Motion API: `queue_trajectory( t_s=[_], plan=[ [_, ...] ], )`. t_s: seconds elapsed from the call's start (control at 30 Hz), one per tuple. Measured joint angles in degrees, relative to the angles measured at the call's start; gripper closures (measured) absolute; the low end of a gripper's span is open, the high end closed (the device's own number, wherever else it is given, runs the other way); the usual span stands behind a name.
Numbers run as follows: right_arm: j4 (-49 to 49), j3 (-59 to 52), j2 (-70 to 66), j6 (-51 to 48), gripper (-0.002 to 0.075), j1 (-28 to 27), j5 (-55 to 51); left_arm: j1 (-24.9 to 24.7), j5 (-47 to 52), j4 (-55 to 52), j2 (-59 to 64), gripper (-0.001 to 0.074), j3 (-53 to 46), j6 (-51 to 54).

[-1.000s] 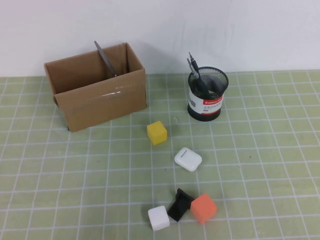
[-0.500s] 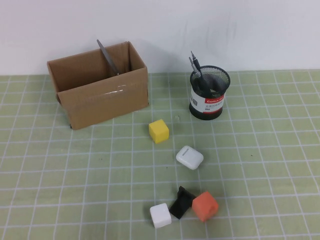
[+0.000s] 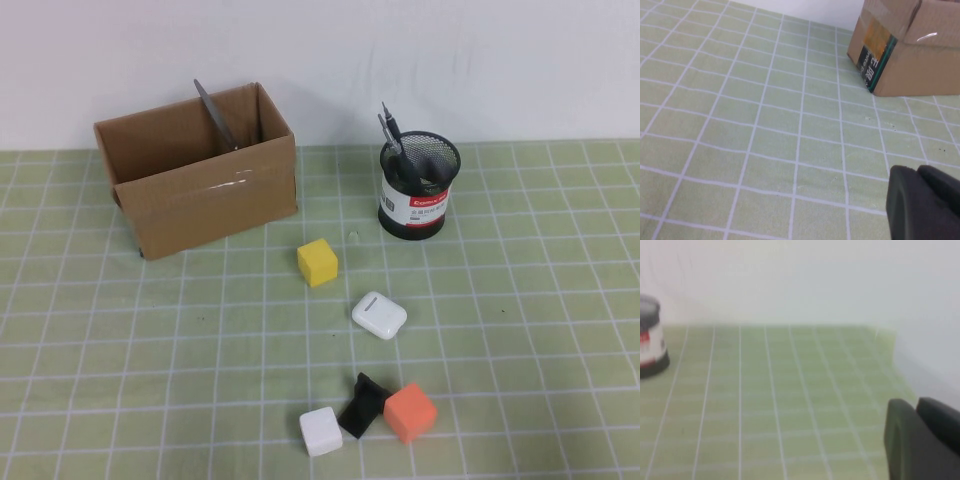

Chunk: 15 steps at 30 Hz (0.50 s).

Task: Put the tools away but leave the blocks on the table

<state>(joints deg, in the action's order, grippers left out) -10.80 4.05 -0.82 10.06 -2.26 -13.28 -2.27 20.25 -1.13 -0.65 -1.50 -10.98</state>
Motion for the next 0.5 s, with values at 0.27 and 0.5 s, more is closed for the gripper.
queue_trajectory(
  t_s=[0.27, 0.5],
  plan=[
    [1.8, -5.7, 2.7, -2.6, 0.0734, 0.0, -5.2, 0.0, 0.0, 0.0, 0.0, 0.0739, 0.0, 0.0],
    [2.0, -5.7, 2.7, -1.9, 0.0734, 0.0, -5.3, 0.0, 0.0, 0.0, 0.0, 0.0739, 0.0, 0.0]
  ],
)
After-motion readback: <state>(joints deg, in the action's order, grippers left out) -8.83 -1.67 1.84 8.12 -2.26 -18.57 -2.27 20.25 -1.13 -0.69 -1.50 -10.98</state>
